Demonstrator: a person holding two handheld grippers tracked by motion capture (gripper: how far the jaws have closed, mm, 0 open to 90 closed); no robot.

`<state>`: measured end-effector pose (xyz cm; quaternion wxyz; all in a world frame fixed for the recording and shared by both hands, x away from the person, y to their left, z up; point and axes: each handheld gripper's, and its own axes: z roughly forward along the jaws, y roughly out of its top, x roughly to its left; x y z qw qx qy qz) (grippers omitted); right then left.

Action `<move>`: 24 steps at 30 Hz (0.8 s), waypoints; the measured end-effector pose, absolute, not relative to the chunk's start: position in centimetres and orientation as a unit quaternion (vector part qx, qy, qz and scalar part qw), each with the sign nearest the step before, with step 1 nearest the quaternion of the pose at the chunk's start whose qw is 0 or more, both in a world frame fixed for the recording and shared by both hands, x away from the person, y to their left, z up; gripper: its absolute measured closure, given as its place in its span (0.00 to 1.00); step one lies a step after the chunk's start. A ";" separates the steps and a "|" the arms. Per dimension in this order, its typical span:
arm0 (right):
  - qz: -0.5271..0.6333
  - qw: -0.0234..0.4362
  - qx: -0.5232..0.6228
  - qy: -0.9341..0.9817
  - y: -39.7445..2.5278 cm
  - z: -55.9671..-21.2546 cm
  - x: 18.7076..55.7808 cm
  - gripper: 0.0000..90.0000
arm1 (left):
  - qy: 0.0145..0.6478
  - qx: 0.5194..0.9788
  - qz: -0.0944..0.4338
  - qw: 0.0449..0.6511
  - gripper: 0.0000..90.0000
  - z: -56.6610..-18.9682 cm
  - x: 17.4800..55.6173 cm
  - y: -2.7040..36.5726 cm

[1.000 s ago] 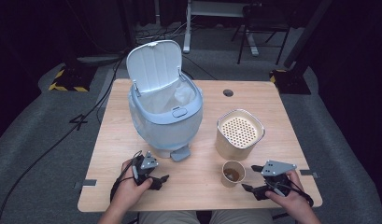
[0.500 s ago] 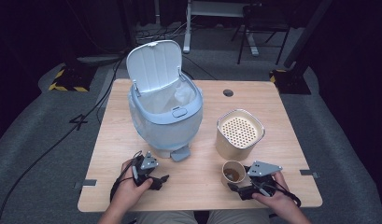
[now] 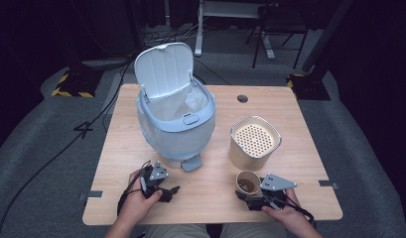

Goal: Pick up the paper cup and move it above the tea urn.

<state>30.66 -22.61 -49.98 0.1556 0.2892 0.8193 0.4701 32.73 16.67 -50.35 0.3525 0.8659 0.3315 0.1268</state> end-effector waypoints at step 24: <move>0.471 0.158 0.302 0.813 -25.3 -46.5 29.9 0.34 | 0.332 0.866 0.127 0.353 0.21 -50.3 32.5 16.6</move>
